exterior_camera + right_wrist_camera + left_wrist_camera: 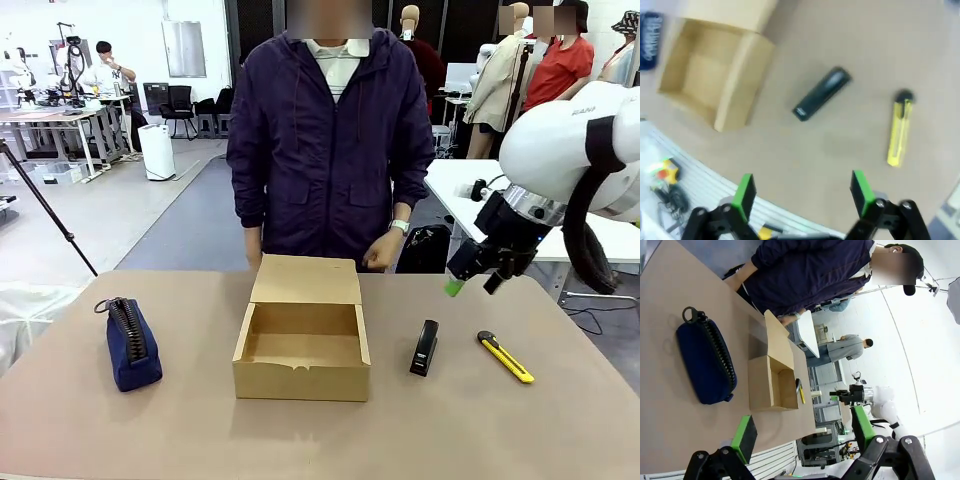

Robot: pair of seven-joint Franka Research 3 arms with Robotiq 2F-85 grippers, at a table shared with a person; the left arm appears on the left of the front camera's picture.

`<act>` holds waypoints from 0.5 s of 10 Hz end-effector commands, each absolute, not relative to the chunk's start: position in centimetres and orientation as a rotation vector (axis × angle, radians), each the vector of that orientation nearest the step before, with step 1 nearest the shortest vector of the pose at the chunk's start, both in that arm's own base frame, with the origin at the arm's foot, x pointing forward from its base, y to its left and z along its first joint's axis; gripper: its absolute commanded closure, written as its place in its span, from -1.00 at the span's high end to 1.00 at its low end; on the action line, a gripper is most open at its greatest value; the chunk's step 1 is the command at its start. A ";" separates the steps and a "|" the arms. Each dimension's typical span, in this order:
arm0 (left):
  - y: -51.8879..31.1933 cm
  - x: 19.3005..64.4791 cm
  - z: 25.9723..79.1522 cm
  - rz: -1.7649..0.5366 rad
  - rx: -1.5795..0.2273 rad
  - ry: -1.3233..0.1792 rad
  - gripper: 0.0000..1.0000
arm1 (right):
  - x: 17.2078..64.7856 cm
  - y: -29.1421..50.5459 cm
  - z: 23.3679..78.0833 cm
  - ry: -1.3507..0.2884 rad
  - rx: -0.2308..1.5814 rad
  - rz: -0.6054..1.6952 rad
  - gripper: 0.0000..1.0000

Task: Pack the items into the box.
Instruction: Pick up the item specified by the human and place it in the Mailer Box.

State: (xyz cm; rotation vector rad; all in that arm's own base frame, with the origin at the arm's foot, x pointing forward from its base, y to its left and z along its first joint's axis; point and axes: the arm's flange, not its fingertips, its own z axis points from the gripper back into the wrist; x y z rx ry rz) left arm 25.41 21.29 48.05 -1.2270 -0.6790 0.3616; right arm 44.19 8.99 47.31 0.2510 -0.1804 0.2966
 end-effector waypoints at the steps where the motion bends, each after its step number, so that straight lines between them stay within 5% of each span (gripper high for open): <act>1: 21.3 25.5 48.1 0.351 -1.247 -0.698 1.00 | 48.5 12.7 44.6 -0.017 0.099 0.068 1.00; 5: 21.3 25.5 48.1 0.351 -1.247 -0.698 1.00 | 52.0 18.7 38.1 -0.031 0.006 0.005 1.00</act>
